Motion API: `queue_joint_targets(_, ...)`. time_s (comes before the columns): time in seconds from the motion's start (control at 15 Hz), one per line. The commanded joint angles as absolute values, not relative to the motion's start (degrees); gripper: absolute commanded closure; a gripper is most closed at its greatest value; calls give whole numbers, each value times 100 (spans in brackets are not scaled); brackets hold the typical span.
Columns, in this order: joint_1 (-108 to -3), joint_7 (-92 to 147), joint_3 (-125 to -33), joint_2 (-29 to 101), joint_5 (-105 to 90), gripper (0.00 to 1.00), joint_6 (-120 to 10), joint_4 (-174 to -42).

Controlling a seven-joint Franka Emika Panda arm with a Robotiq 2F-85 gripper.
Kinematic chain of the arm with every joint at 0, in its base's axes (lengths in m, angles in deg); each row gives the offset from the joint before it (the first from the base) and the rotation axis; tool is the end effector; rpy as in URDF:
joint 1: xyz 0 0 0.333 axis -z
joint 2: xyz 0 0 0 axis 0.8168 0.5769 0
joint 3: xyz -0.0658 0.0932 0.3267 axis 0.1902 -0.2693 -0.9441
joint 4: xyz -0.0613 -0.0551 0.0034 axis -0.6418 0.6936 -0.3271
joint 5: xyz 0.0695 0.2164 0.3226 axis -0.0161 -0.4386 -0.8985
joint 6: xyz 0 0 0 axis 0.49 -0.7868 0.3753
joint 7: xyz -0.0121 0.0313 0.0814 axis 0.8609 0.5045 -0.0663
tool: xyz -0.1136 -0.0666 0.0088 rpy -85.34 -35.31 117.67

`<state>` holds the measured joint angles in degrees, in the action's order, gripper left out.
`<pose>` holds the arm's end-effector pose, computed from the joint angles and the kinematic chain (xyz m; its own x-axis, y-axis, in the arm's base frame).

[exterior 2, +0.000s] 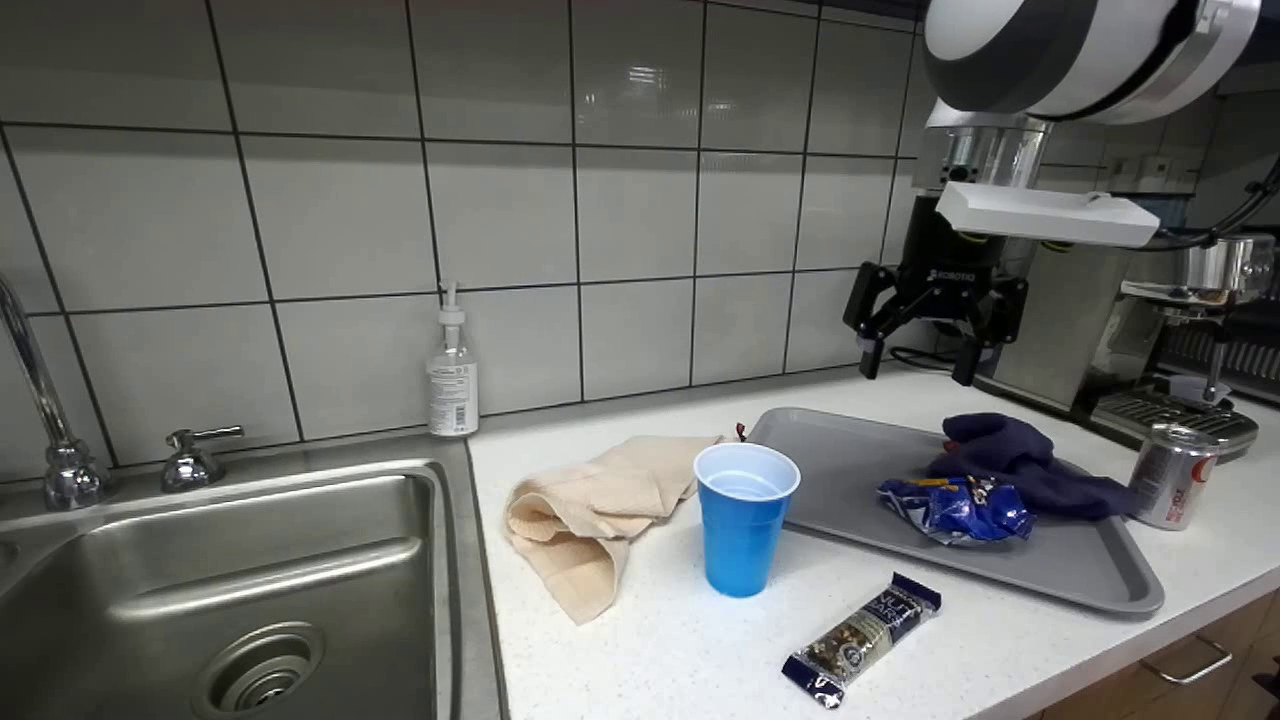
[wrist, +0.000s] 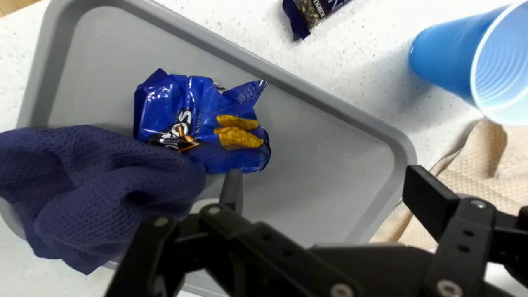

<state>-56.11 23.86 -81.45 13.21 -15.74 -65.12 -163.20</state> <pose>0.4458 -0.0001 0.3081 0.9735 -0.2238 0.0478 -0.2205 -0.9731 -0.0662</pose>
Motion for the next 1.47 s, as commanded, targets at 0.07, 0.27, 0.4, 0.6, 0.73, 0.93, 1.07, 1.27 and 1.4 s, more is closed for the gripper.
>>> queue_joint_targets(0.07,-5809,3206,-8252,683,-2015,0,-6382,-16844)
queue_joint_targets(0.27,-5947,3492,-8278,500,-2148,0,-6341,-17018)
queue_joint_targets(0.4,-6048,3687,-8272,371,-2209,0,-6318,-17140)
queue_joint_targets(0.6,-6194,3913,-8280,240,-2249,0,-6291,-17281)
queue_joint_targets(0.73,-6280,3990,-8286,178,-2266,0,-6252,-17332)
queue_joint_targets(0.93,-6407,4067,-8307,77,-2297,0,-6243,-17404)
queue_joint_targets(1.07,-6493,4076,-8336,42,-2305,0,-6248,-17448)
queue_joint_targets(1.27,-6634,4027,-8433,39,-2290,0,-6318,-17512)
queue_joint_targets(1.4,-6708,3969,-8514,80,-2289,0,-6360,-17522)
